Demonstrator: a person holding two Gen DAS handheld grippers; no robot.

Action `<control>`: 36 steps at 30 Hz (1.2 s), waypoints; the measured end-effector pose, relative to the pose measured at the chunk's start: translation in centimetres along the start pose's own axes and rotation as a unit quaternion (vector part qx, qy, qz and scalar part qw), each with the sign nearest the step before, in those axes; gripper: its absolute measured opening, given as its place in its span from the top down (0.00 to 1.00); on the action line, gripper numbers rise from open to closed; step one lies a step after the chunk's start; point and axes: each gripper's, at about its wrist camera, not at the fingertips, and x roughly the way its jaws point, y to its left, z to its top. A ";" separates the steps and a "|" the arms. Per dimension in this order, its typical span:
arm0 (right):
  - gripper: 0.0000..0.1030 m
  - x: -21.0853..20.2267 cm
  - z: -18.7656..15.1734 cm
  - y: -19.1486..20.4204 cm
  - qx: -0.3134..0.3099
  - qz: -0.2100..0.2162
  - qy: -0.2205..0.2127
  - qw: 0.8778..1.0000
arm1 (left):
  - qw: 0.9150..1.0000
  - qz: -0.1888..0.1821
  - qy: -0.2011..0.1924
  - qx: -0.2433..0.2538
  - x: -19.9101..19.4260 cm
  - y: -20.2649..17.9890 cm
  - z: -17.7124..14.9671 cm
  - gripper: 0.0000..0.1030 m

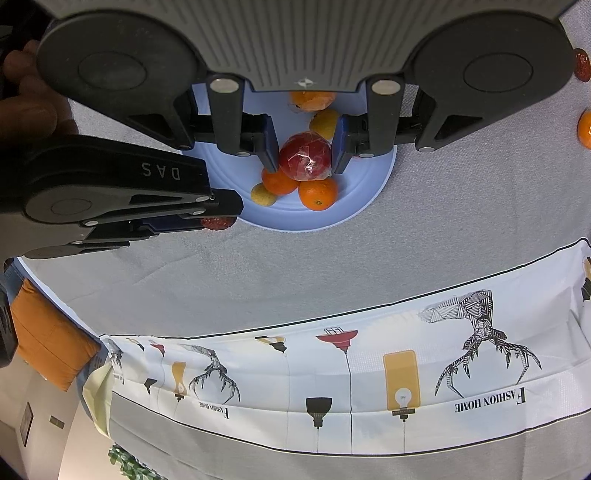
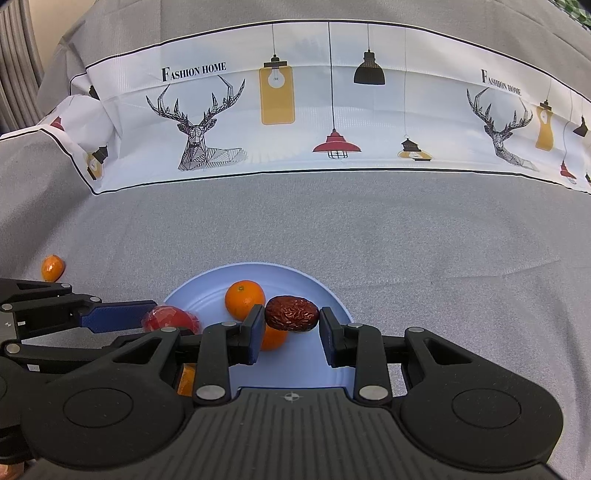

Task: Organize fruits
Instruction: 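Open both tools to drop the red fruit and date onto the plate, then grasp a dried date with the left tool while the right tool grasps a wrapped orange fruit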

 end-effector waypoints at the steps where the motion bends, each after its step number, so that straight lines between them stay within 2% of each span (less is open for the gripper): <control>1: 0.68 0.1 0.0 0.0 0.000 0.000 0.001 1.000 | 1.000 0.000 0.001 0.000 0.1 0.0 0.0 0.67; 8: 0.61 0.3 0.0 -0.2 0.007 -0.006 0.004 1.000 | 1.000 0.000 0.001 -0.007 0.0 0.2 0.0 0.62; 21: 0.60 0.4 -0.1 -0.3 0.005 -0.010 0.002 1.000 | 1.000 0.007 0.001 -0.018 -0.4 0.7 0.2 0.62; 25: 0.60 0.4 -0.1 -0.2 0.004 -0.011 -0.002 1.000 | 0.999 0.022 0.001 -0.035 -0.5 1.5 0.4 0.62; 28: 0.60 0.3 -0.1 -0.2 0.003 -0.011 -0.009 1.000 | 0.997 0.045 0.004 -0.067 -0.6 3.0 0.5 0.63; 31: 0.62 0.1 0.0 0.0 0.000 -0.008 -0.018 1.000 | 0.988 0.101 0.017 -0.117 -0.6 5.5 0.4 0.63; 33: 0.62 0.1 0.1 0.1 -0.001 -0.003 -0.020 1.000 | 0.975 0.154 0.030 -0.160 -0.7 7.6 0.2 0.63; 36: 0.62 0.0 0.1 0.2 -0.002 0.003 -0.020 1.000 | 0.946 0.224 0.053 -0.227 -1.1 11.1 -0.6 0.63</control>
